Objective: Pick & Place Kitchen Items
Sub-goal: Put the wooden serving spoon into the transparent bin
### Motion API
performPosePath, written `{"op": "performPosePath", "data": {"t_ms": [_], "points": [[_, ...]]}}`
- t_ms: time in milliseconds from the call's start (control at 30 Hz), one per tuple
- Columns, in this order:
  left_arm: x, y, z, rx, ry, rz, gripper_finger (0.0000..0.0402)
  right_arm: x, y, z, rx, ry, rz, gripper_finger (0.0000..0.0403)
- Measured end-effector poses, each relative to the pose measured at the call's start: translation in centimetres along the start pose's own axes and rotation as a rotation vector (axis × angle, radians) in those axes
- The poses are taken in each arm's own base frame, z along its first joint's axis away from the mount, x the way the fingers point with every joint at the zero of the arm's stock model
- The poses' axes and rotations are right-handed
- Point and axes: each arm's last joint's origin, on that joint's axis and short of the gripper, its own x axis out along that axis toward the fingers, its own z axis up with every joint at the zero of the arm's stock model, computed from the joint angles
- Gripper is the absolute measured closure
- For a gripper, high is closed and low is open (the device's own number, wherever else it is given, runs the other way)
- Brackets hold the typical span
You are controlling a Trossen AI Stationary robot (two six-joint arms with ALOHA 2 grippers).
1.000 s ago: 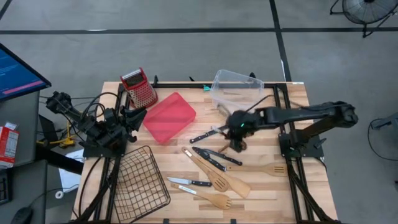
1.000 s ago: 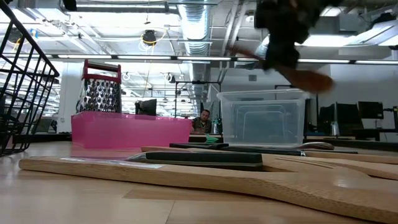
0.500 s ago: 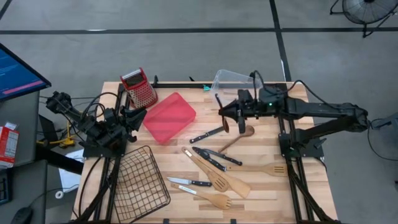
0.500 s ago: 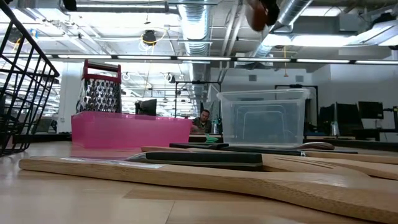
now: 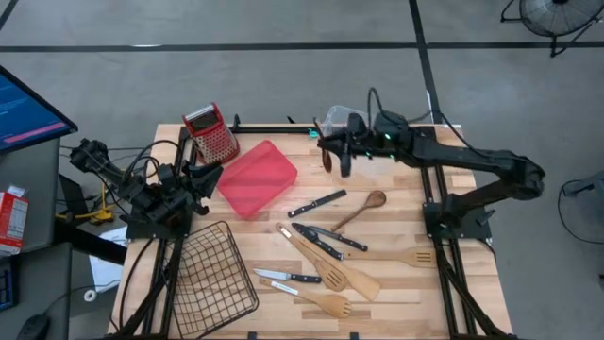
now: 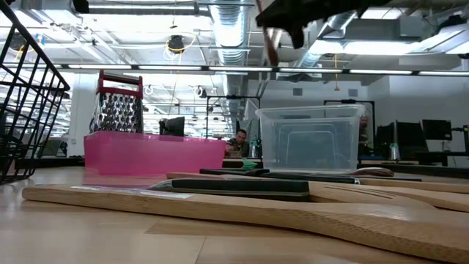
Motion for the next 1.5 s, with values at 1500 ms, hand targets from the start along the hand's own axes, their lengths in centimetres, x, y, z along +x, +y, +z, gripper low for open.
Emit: {"op": "performPosePath", "data": {"t_ms": [1500], "points": [[0.0, 0.4, -0.1, 0.012, 0.024, 0.137, 0.0284, -1.3, -14.9, -10.6, 0.023, 0.731, -0.353, 0.0349]]}}
